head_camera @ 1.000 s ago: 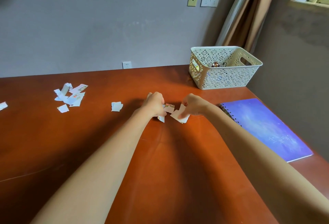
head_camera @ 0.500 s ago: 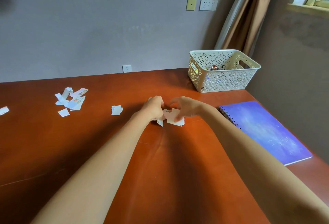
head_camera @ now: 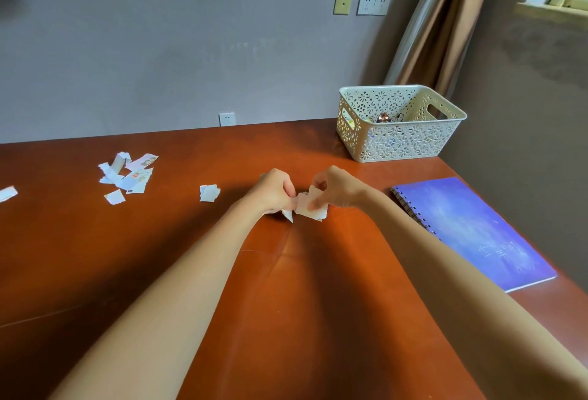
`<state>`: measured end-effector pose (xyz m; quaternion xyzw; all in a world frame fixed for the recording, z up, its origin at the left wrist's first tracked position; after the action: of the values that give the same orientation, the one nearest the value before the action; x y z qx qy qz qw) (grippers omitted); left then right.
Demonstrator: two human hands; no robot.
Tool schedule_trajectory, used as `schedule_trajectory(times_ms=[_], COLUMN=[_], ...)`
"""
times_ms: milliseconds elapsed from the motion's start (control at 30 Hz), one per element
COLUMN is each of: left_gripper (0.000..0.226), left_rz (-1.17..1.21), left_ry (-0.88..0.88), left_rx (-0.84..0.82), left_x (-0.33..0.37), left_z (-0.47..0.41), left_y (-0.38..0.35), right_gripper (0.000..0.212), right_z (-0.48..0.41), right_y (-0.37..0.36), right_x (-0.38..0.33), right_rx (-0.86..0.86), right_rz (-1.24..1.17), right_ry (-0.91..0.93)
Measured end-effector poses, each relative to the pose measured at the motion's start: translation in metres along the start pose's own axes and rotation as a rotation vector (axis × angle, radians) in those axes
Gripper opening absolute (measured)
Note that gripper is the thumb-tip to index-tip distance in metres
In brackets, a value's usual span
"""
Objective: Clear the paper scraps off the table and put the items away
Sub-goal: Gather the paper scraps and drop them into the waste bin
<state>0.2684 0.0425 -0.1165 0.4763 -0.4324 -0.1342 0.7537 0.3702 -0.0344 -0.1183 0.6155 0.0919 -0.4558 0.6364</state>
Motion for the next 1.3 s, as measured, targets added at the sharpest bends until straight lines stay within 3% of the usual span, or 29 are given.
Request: schedule_trajectory(times_ms=[100, 233, 333, 467, 567, 933, 1200, 1300], left_gripper=[0.007, 0.013, 0.012, 0.023, 0.025, 0.022, 0.027, 0.021], left_rz=[0.063, 0.107, 0.102, 0.085, 0.07, 0.035, -0.023, -0.073], left_ry=[-0.01, 0.047, 0.155, 0.324, 0.368, 0.44, 0.453, 0.408], left_rx=[0.042, 0.105, 0.216, 0.327, 0.345, 0.453, 0.455, 0.405], left_x=[-0.01, -0.036, -0.074, -0.125, -0.15, -0.195, -0.23, -0.236], left_z=[0.01, 0.028, 0.043, 0.063, 0.073, 0.076, 0.062, 0.055], left_y=[0.011, 0.028, 0.046, 0.07, 0.084, 0.12, 0.149, 0.158], right_gripper=[0.021, 0.03, 0.013, 0.056, 0.071, 0.048, 0.036, 0.045], right_z=[0.003, 0.002, -0.005, -0.023, -0.042, -0.071, -0.098, -0.118], right_y=[-0.004, -0.023, -0.046, -0.075, -0.092, -0.11, -0.138, -0.151], right_x=[-0.012, -0.035, -0.058, -0.089, -0.108, -0.129, -0.186, -0.205], right_rx=[0.031, -0.006, -0.031, -0.011, -0.026, -0.091, -0.125, -0.136], right_rz=[-0.098, -0.173, -0.231, -0.328, -0.212, 0.03, 0.029, 0.127], right_ry=[0.064, 0.123, 0.134, 0.141, 0.138, 0.01, 0.28, 0.38])
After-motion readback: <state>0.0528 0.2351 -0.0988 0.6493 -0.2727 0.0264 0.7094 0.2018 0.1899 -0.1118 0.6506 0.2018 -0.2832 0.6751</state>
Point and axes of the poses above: each hand's wrist, its own z-axis away from the middle knuckle, its own y-axis out of the back of the hand, x = y × z, the point moved 5 cm from there along -z, towards the middle knuckle, and after that the axes turned 10 degrees about -z, right-handed, at the moved point
